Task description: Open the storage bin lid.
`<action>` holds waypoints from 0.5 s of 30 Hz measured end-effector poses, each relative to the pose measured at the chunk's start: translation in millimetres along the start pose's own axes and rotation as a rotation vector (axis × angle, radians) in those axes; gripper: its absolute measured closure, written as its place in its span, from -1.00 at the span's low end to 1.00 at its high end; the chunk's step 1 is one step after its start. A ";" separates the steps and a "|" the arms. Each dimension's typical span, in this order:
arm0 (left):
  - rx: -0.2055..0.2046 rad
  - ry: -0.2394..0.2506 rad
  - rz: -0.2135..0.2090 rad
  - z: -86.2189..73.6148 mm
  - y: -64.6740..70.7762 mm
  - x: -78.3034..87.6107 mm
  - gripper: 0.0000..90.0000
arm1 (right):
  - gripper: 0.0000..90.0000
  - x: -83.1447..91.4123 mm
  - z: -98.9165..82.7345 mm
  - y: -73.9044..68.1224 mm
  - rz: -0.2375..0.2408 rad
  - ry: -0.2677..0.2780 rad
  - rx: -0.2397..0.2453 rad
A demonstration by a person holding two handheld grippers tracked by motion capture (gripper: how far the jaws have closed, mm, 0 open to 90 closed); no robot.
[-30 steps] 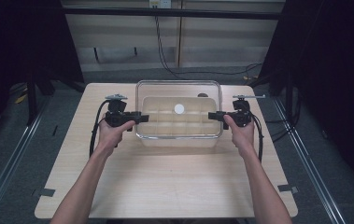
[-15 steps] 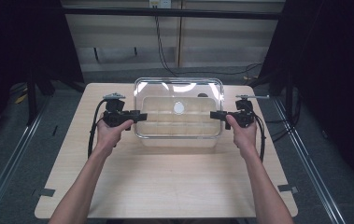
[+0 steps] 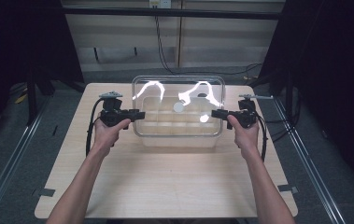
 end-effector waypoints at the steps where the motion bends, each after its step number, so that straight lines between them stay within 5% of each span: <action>1: -0.004 0.001 0.003 0.3 0.5 0.2 0.36 | 0.38 0.0 -0.1 -0.1 0.000 0.000 0.000; 15: -0.026 0.030 -0.016 8.2 7.4 8.0 0.41 | 0.38 5.8 6.2 -5.6 0.007 0.032 0.010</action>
Point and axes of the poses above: each handheld gripper's, and its own axes: x roughly backward along the jaws, z roughly out of its top, y roughly to its right, the point moved 7 cm from there along -x, roughly forward along the jaws, and after that the axes turned 14 degrees about y, right-handed, at the moved point
